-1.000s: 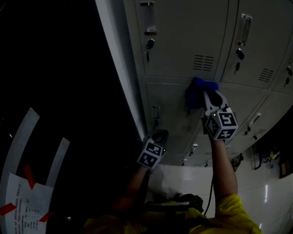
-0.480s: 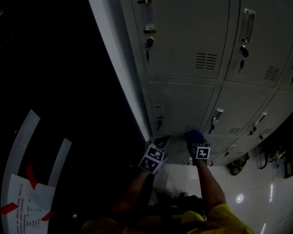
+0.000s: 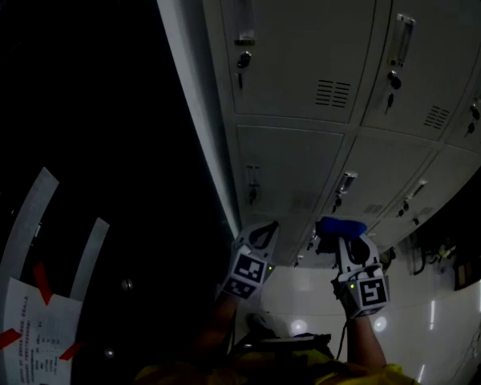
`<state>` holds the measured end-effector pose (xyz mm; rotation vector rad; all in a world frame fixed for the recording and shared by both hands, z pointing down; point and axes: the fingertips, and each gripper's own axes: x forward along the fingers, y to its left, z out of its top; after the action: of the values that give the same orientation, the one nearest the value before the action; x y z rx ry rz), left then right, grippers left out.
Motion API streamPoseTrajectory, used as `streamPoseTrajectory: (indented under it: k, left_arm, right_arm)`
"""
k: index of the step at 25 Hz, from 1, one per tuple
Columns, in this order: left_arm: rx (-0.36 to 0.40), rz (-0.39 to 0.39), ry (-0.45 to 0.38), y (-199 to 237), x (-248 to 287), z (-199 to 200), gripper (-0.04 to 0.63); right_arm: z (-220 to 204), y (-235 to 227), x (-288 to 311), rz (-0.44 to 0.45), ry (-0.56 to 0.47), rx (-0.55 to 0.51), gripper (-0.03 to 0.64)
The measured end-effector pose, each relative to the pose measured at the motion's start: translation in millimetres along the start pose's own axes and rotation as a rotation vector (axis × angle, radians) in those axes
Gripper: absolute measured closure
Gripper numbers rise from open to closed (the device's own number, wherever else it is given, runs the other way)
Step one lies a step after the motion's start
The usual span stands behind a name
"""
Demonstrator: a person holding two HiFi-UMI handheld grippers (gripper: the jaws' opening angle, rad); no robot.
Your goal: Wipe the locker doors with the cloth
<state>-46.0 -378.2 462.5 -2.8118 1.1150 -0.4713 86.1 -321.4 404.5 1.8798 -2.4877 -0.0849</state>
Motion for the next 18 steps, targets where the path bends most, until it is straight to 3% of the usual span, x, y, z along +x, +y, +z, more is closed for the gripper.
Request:
streamPoseTrajectory:
  k: [6,10,15,18]
  left_arm:
    - [0.023,0.002,-0.002,-50.4,-16.8,14.0,0.592]
    - [0.027,0.002,-0.007,-105.8,-20.8,27.4,0.592]
    - [-0.081,-0.023,-0.018,-209.3,-46.5,40.5,0.592]
    - [-0.086,-0.006,-0.006,-265.6,-68.6,34.4,0.592]
  right_arm:
    - [-38.7,-6.4,-45.5,0.044,0.094,0.181,0.551]
    - [-31.0,-25.2,-99.4,0.056,0.068,0.193,0.550]
    - [-44.9,-61.7,-198.1,0.045,0.118,0.166,0.551]
    - [-56.0,-75.2,-254.3,0.055,0.120,0.206,0.551]
